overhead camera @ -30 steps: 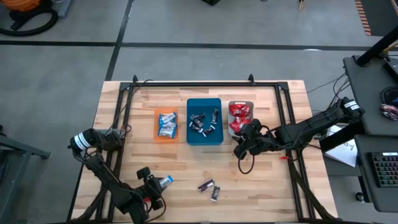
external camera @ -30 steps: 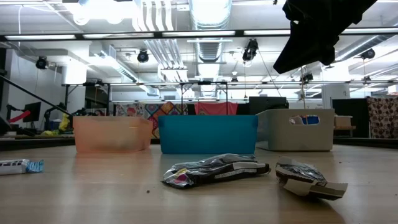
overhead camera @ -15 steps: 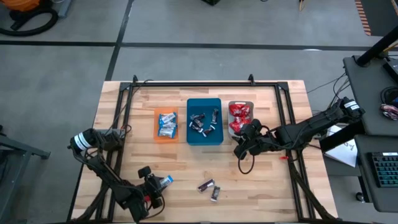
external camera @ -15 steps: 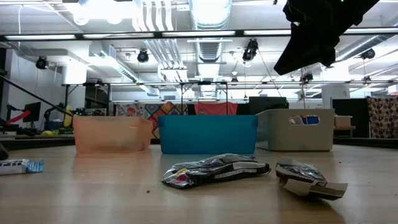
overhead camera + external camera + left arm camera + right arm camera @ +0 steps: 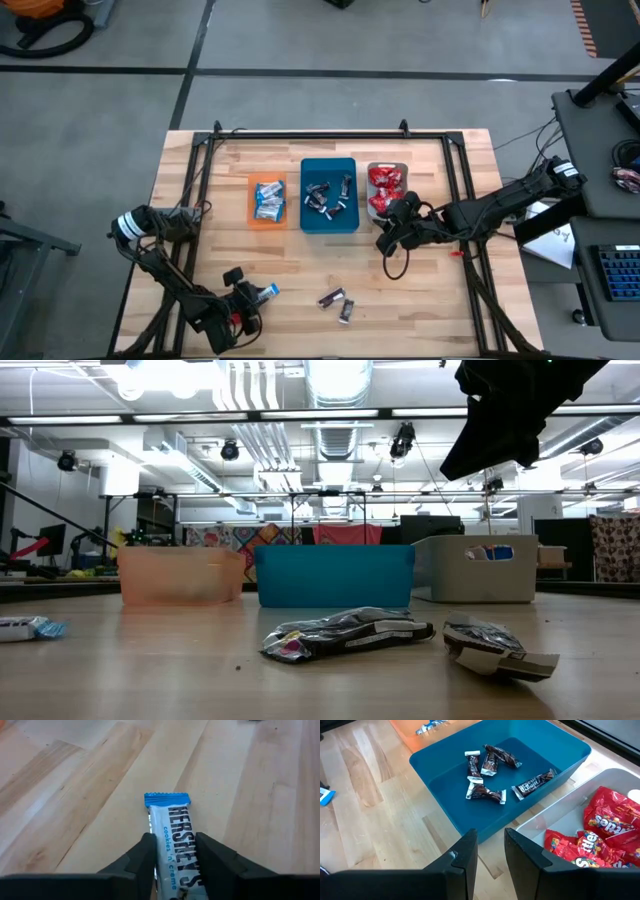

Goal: Sort candy
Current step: Put the white chocolate bar into the orange bin

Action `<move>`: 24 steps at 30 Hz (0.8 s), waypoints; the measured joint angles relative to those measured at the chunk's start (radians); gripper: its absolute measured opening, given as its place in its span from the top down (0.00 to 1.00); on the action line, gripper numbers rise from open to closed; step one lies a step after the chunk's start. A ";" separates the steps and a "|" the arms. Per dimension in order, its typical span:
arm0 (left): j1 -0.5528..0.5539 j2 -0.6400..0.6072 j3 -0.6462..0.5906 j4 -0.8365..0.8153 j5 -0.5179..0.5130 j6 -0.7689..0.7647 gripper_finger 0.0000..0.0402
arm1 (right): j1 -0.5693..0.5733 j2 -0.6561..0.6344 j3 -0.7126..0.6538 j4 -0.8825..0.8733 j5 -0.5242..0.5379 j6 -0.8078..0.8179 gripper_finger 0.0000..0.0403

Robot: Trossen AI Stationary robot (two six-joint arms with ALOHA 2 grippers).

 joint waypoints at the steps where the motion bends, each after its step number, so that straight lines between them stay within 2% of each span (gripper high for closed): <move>1: 0.000 0.000 0.001 0.000 0.001 0.001 0.73 | 0.000 0.000 0.000 0.000 0.000 0.000 0.78; 5: -0.002 0.002 0.013 -0.003 -0.019 0.016 0.84 | 0.000 0.000 0.000 0.000 0.000 0.000 0.78; 7: -0.002 0.003 0.019 -0.009 -0.021 0.028 0.86 | 0.000 0.000 0.000 0.000 0.000 0.000 0.78; 16: 0.000 0.002 0.040 -0.025 -0.022 0.035 0.84 | 0.000 0.000 0.000 0.000 -0.001 0.000 0.78; 24: 0.022 -0.037 0.091 -0.070 -0.111 0.059 0.85 | 0.000 0.000 0.000 0.000 -0.001 0.000 0.78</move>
